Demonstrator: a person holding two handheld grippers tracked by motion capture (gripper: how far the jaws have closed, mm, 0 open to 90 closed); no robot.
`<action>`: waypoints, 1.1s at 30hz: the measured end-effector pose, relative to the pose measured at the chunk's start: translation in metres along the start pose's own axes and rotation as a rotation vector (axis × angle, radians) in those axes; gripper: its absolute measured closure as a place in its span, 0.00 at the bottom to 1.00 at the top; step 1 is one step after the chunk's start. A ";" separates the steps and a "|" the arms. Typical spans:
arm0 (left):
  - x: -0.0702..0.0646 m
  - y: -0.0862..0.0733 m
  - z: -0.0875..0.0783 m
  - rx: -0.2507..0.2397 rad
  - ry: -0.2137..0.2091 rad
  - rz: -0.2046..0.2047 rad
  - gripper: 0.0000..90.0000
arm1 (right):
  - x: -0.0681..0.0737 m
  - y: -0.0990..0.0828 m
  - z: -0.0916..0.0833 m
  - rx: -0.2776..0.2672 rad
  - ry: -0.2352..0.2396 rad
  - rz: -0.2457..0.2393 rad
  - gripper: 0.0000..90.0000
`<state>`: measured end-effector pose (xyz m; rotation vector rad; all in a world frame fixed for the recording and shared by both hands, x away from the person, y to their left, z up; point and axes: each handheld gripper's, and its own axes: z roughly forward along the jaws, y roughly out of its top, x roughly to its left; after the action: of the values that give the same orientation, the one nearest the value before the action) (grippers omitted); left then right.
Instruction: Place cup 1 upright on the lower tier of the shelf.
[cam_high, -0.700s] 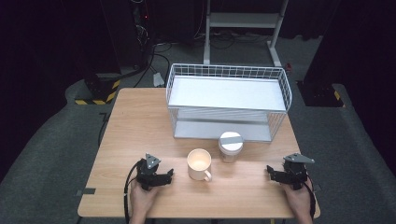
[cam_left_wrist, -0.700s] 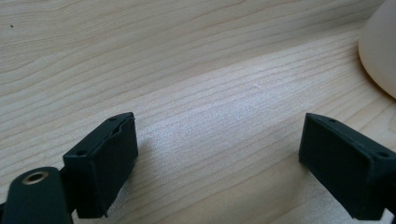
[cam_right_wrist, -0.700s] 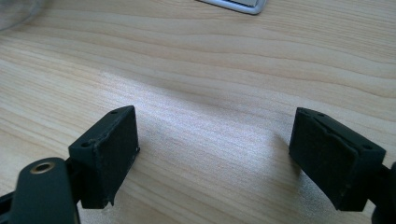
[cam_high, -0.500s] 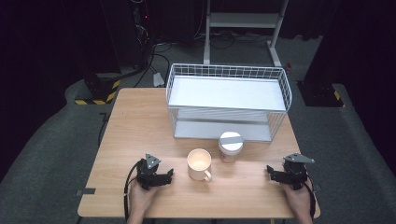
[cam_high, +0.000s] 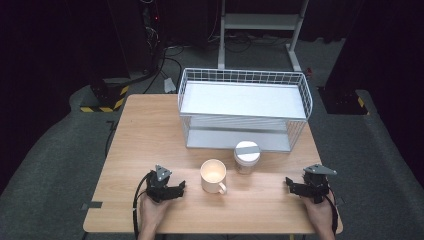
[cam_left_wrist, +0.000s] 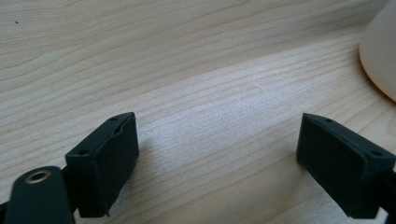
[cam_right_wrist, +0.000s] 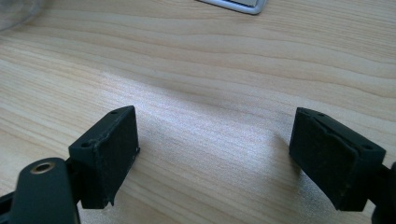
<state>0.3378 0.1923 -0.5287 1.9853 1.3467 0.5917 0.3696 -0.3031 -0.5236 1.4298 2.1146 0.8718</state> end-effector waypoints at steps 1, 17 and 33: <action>0.000 0.000 0.000 0.000 -0.005 -0.004 0.14 | 0.000 0.000 0.000 0.000 0.000 0.000 0.17; -0.010 -0.007 -0.012 -0.028 -0.082 -0.007 0.07 | 0.000 0.000 0.000 0.000 0.000 0.000 0.17; -0.043 -0.005 -0.019 -0.042 -0.153 0.056 0.06 | 0.000 0.000 0.000 0.000 0.000 0.000 0.17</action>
<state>0.3057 0.1586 -0.5195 1.9970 1.1805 0.4787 0.3696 -0.3031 -0.5236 1.4292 2.1146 0.8716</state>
